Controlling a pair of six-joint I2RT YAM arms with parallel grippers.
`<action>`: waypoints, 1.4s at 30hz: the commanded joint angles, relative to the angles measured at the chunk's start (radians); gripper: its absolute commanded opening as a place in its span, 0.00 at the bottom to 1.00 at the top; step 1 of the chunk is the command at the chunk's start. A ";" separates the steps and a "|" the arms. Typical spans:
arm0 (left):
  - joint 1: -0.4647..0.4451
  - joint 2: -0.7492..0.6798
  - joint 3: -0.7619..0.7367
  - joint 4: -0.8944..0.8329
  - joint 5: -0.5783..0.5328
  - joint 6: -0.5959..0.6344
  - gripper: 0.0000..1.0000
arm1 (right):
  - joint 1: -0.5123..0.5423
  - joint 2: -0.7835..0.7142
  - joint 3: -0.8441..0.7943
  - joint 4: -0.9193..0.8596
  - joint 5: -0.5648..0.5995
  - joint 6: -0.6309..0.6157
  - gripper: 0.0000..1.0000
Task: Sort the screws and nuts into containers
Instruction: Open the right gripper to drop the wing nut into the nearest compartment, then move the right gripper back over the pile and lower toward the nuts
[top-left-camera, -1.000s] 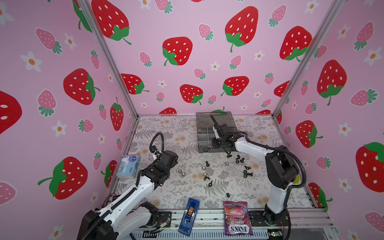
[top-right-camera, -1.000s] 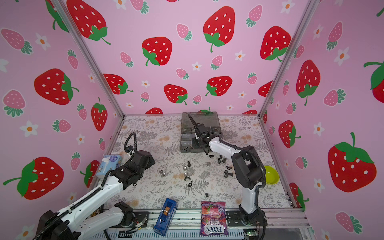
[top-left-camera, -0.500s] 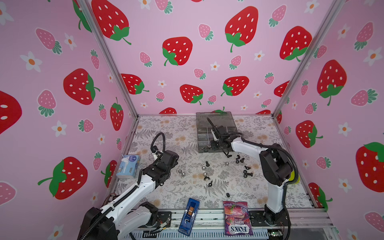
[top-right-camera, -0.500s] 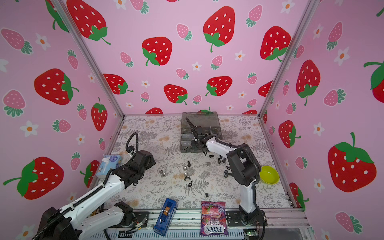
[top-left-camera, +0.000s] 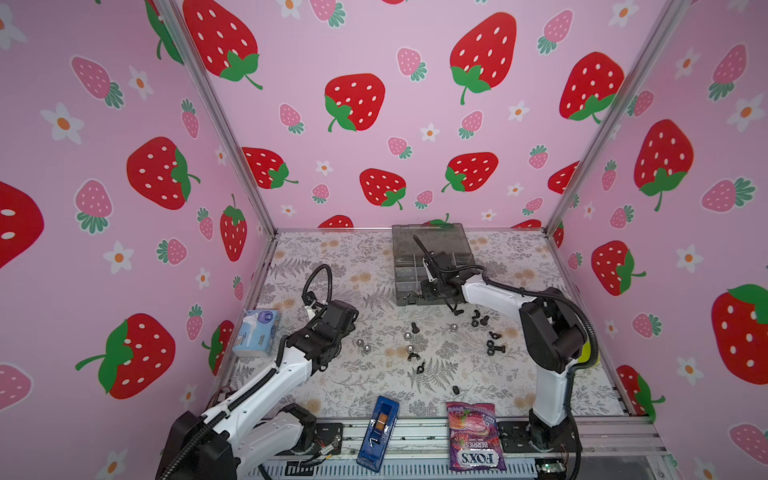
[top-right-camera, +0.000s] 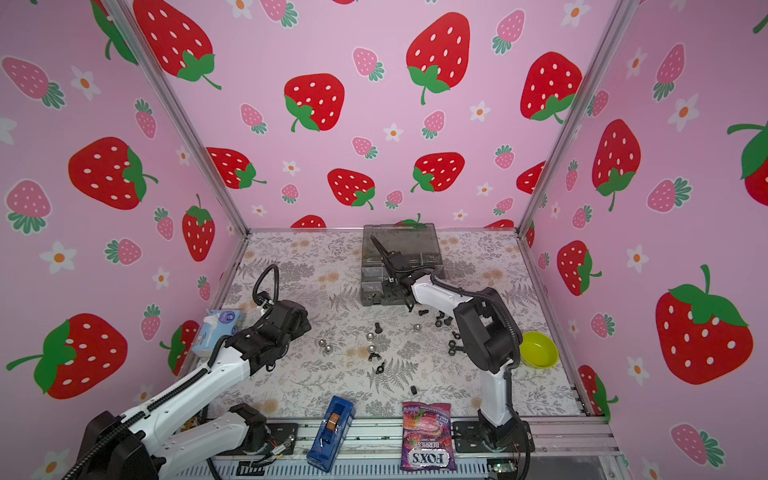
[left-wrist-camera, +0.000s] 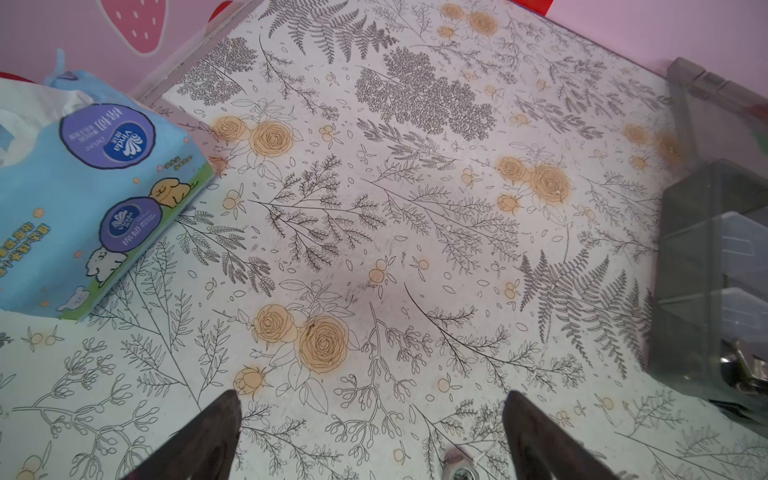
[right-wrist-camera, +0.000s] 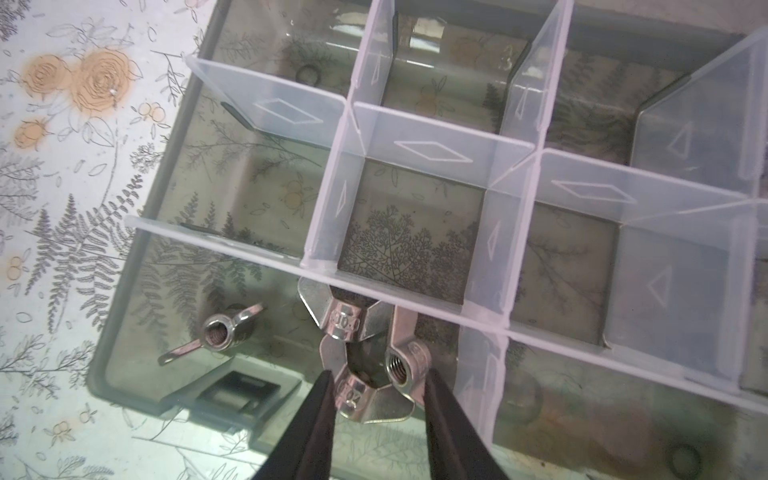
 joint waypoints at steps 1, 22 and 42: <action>0.006 -0.012 0.038 -0.025 -0.016 0.000 0.99 | 0.013 -0.081 0.005 -0.011 0.019 0.021 0.39; 0.005 -0.006 0.012 0.031 0.117 0.020 0.99 | 0.042 -0.346 -0.263 -0.080 0.119 0.260 0.56; 0.005 0.025 0.014 0.059 0.203 0.019 0.99 | 0.097 -0.479 -0.441 -0.246 0.184 0.456 0.74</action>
